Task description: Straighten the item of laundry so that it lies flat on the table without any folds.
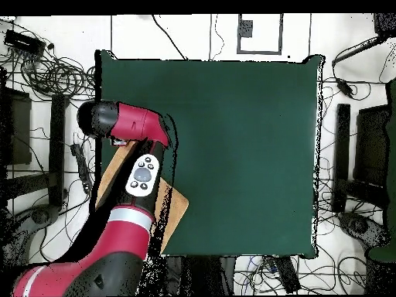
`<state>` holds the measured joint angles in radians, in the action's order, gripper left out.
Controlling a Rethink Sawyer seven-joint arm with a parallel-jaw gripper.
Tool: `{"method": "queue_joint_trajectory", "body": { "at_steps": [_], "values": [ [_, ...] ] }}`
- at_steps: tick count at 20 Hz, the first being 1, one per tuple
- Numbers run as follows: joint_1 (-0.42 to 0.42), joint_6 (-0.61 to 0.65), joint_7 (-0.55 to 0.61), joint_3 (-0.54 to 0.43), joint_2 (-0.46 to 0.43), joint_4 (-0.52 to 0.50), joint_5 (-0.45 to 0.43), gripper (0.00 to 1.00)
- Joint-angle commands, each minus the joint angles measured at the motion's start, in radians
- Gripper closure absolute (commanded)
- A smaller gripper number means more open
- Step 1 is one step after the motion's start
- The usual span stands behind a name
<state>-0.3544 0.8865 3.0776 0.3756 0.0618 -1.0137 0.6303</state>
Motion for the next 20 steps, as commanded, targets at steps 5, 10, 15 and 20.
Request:
{"method": "queue_joint_trajectory", "body": {
  "at_steps": [5, 10, 15, 20],
  "values": [
    [-0.066, -0.079, 0.302, -0.125, -0.067, -0.052, 0.108, 0.0],
    [-0.045, -0.008, 0.221, -0.12, -0.05, -0.066, 0.086, 0.0],
    [-0.019, 0.039, 0.192, -0.113, -0.036, -0.043, 0.07, 0.0],
    [-0.013, 0.107, 0.217, -0.089, -0.024, 0.014, 0.06, 0.0]
  ]
}}
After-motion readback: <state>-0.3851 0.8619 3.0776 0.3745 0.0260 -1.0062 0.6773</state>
